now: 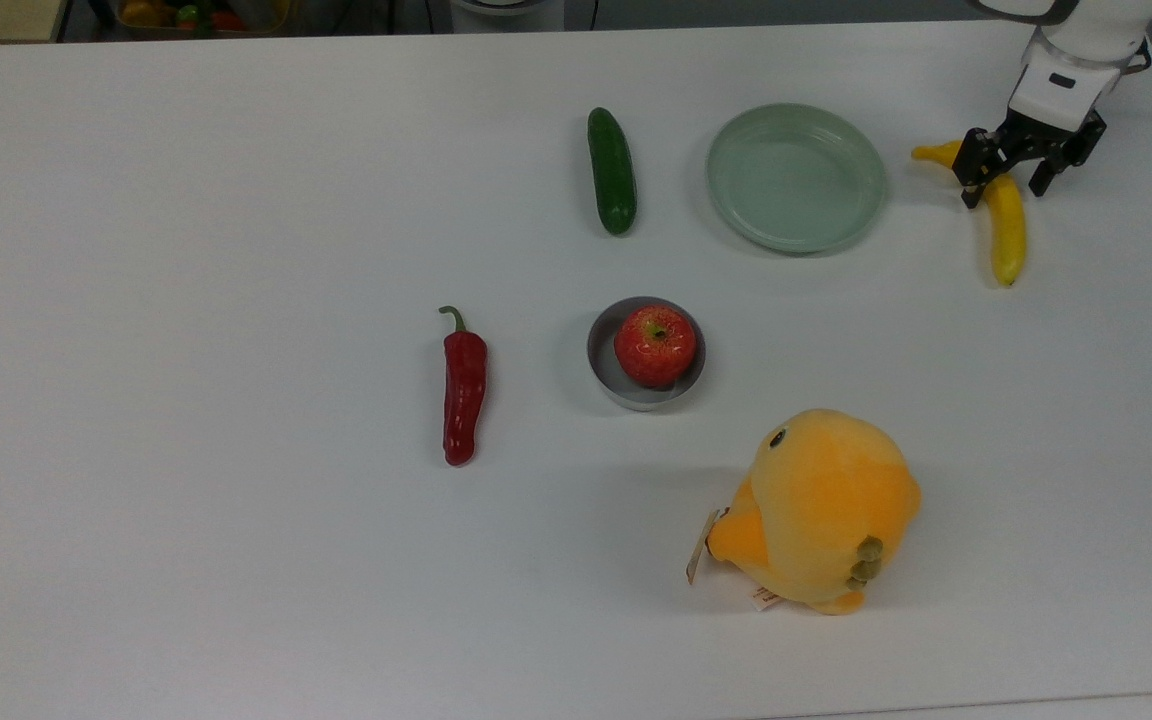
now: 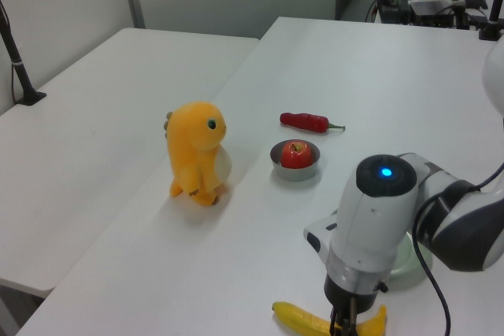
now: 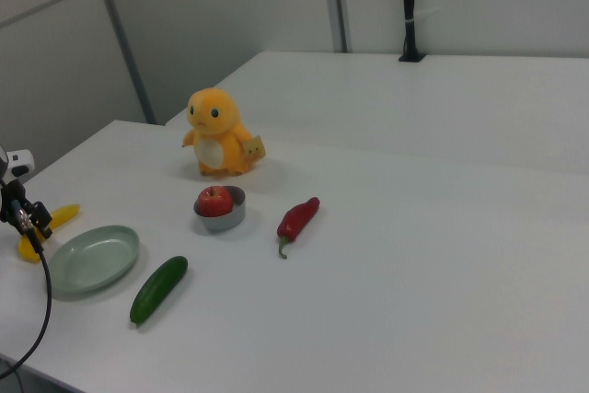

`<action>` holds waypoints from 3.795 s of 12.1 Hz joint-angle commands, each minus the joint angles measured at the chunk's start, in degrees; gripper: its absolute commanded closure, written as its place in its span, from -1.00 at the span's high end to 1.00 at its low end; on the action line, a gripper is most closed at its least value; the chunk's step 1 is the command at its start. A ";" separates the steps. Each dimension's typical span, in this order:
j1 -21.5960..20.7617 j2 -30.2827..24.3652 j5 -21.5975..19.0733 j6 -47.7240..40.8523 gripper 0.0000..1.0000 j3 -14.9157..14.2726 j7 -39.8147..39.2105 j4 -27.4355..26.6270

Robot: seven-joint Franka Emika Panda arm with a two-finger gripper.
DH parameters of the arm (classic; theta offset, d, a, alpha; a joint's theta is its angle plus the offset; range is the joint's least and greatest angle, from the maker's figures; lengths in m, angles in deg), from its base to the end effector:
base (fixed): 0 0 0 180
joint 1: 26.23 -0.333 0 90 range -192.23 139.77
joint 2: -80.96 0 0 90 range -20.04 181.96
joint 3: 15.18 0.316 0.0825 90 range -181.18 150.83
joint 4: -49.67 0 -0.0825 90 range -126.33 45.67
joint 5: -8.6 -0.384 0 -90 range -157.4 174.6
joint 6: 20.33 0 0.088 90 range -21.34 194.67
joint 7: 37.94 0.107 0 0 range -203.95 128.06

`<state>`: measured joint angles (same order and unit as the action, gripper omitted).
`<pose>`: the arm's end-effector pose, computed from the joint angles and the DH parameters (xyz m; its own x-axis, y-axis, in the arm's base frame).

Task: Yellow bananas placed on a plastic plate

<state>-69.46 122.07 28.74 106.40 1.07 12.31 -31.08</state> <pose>0.4214 0.6062 0.3001 0.9491 0.2704 0.1613 0.2754 -0.9613 -0.0091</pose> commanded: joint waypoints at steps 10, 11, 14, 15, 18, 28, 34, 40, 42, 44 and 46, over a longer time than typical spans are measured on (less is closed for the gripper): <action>2.89 -2.69 1.83 0.35 -0.34 0.72 1.69 0.86; 3.76 -3.39 1.83 0.18 -0.34 0.63 1.69 0.86; 7.63 -15.03 0.78 0.62 -0.34 0.63 0.81 -8.76; 8.25 -19.44 0.08 0.36 -0.34 0.72 -1.02 -13.07; 10.71 -25.71 -4.31 -0.35 -0.34 0.28 -6.65 -23.28; 14.58 -29.15 -4.59 -2.72 1.00 0.28 -10.35 -31.40; 16.51 -31.25 -4.59 -9.13 1.00 0.28 -11.05 -30.34; 21.07 -39.07 -11.62 -17.40 1.00 -11.48 -26.44 -29.82; 26.25 -40.04 -12.40 -16.88 1.00 -13.60 -26.96 -29.64; 28.54 -39.78 -13.81 -16.52 1.00 -15.80 -33.69 -29.38; 33.02 -39.79 -16.52 -16.52 1.00 -15.63 -38.82 -29.29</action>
<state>-39.87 82.92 15.95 89.99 -14.53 -21.06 -60.18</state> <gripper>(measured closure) 0.000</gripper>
